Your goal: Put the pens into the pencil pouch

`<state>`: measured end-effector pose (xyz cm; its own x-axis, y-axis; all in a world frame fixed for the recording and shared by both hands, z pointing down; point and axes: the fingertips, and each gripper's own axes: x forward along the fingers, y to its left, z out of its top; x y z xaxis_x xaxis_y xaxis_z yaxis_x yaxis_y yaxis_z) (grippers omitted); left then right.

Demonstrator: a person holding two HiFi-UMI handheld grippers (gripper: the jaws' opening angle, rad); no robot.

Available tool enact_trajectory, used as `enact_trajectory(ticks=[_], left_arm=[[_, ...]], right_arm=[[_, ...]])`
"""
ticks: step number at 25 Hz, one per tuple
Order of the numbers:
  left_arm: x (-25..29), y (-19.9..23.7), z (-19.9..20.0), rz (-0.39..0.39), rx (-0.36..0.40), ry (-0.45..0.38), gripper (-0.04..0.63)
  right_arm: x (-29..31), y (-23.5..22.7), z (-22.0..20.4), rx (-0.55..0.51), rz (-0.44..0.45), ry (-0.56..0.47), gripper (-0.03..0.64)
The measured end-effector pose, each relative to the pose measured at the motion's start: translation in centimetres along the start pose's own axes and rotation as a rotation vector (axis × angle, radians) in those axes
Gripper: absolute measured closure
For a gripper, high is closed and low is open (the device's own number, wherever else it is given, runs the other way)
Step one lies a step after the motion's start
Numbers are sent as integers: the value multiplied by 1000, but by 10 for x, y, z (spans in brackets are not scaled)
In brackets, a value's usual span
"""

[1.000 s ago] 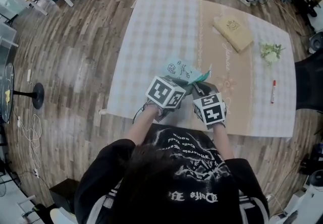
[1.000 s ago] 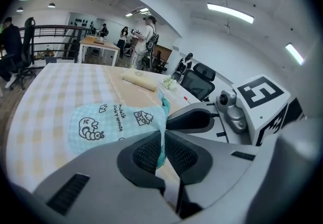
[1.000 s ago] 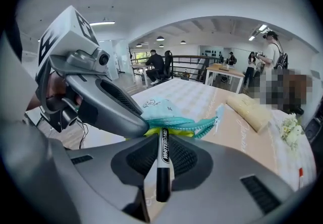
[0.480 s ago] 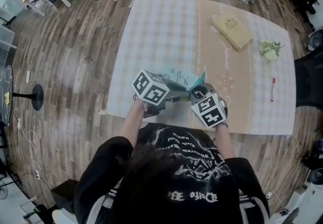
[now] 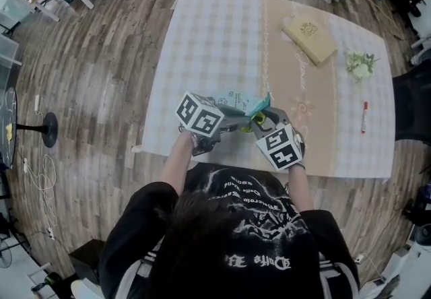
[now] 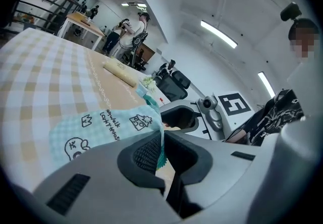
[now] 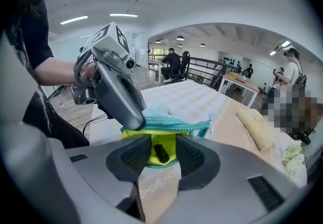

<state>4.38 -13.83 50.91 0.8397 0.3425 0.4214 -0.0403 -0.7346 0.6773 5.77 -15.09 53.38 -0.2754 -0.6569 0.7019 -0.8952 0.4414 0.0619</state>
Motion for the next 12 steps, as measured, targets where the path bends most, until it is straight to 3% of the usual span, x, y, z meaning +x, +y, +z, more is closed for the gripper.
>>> enact_trajectory(ticks=[4, 12], left_arm=[[1, 4, 1, 3, -17, -14, 560], [2, 15, 12, 29, -57, -68, 560]], right_arm=[[-5, -3, 1, 8, -16, -13, 441], [-30, -18, 0, 137, -70, -66, 434]])
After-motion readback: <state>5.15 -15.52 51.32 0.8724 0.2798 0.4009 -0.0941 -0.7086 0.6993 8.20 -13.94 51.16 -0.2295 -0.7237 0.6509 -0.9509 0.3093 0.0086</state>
